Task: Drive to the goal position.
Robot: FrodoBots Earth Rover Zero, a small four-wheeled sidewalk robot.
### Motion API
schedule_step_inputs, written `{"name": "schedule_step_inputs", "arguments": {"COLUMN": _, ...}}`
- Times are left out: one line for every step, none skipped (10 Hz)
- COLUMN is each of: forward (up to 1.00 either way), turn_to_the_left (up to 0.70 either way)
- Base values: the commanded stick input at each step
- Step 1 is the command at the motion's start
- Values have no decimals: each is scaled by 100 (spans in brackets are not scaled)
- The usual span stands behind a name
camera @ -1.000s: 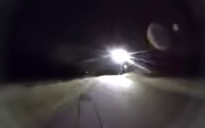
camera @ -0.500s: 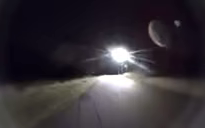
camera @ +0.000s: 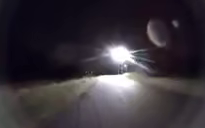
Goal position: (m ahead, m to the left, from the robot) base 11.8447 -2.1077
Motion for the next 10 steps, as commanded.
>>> {"name": "schedule_step_inputs", "arguments": {"forward": 100, "turn_to_the_left": 0}}
{"name": "schedule_step_inputs", "arguments": {"forward": 100, "turn_to_the_left": 0}}
{"name": "schedule_step_inputs", "arguments": {"forward": 100, "turn_to_the_left": 0}}
{"name": "schedule_step_inputs", "arguments": {"forward": 100, "turn_to_the_left": 0}}
{"name": "schedule_step_inputs", "arguments": {"forward": 100, "turn_to_the_left": 0}}
{"name": "schedule_step_inputs", "arguments": {"forward": 100, "turn_to_the_left": 0}}
{"name": "schedule_step_inputs", "arguments": {"forward": 100, "turn_to_the_left": 0}}
{"name": "schedule_step_inputs", "arguments": {"forward": 100, "turn_to_the_left": 0}}
{"name": "schedule_step_inputs", "arguments": {"forward": 100, "turn_to_the_left": 0}}
{"name": "schedule_step_inputs", "arguments": {"forward": 100, "turn_to_the_left": -6}}
